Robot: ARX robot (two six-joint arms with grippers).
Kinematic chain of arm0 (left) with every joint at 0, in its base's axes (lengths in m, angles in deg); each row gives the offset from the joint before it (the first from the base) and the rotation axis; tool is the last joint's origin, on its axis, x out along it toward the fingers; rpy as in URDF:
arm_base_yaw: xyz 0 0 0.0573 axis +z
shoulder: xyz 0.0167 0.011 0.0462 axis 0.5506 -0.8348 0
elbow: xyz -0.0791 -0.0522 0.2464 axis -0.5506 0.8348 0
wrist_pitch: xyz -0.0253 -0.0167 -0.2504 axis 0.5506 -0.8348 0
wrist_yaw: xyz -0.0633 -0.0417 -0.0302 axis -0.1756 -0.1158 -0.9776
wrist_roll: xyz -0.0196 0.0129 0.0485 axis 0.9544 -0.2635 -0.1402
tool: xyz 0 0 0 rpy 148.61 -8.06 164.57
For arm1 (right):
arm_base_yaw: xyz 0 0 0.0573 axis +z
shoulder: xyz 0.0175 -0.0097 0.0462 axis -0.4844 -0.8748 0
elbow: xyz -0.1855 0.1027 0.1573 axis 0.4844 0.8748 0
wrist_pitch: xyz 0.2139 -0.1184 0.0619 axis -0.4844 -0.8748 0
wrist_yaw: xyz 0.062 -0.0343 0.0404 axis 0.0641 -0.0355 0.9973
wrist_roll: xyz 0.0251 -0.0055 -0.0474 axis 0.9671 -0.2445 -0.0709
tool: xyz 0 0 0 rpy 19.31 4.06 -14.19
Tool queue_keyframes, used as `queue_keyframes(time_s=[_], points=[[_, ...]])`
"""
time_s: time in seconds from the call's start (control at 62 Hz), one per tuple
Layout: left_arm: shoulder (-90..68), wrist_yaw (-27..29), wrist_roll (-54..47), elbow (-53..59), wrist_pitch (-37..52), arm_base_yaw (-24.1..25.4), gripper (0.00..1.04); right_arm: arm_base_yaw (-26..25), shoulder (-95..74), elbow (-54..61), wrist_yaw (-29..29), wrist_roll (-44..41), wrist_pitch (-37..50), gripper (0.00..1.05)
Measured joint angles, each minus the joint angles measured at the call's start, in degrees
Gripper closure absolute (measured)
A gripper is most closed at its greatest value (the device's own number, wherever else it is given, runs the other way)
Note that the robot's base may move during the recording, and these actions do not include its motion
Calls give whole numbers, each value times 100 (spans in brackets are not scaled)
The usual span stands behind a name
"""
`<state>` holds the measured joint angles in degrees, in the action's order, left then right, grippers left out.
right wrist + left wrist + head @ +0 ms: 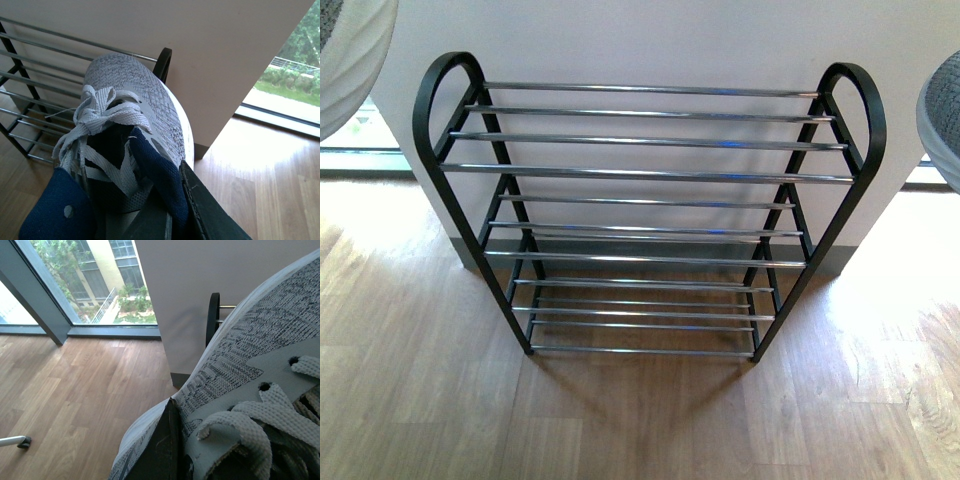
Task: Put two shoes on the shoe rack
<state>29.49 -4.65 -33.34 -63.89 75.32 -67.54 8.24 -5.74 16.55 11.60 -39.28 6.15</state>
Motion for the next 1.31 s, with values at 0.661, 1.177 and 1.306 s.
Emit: queue_keyframes(time_s=[0.661,1.177,1.306], points=[[0,0,0,0,0,0,103,791,-1202,-361,304,778,868,104],[-2,-2,0,0,0,0,103,2879,-4435,-2964,-2201,3001,1110,104],[-2,-2,0,0,0,0,103,3136,-5261,-3694,-2627,3764,866,104]])
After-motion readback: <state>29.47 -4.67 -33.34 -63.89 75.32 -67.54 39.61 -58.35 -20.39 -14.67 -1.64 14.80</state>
